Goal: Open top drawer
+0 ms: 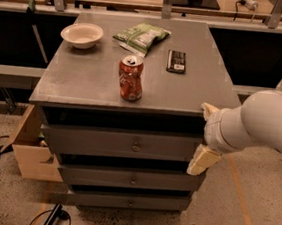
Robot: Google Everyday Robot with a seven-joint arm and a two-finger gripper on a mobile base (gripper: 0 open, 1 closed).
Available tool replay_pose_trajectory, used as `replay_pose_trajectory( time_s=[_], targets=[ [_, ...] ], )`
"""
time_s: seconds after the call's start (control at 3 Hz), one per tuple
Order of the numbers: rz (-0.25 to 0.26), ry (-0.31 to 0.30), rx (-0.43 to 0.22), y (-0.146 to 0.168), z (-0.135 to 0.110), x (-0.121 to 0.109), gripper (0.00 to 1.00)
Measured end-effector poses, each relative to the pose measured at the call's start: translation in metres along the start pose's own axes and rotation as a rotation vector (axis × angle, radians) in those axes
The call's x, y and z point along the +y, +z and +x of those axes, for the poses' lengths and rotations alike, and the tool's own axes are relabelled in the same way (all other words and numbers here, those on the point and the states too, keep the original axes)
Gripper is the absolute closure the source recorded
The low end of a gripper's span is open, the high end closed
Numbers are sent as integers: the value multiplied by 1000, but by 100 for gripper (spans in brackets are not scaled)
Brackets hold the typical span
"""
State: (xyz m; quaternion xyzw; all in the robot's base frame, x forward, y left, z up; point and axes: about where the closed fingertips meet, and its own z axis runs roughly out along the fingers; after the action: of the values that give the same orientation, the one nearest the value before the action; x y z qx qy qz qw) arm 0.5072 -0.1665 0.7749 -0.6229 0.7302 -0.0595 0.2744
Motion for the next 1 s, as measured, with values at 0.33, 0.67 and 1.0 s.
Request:
replay_pose_trajectory(
  time_s=[0.33,0.67,1.0],
  targets=[
    [0,0,0,0,0,0,0],
    [-5,-29,27,-6,-8,-11,0],
    [-25,-63,78,-28,-4,0,0]
  ],
)
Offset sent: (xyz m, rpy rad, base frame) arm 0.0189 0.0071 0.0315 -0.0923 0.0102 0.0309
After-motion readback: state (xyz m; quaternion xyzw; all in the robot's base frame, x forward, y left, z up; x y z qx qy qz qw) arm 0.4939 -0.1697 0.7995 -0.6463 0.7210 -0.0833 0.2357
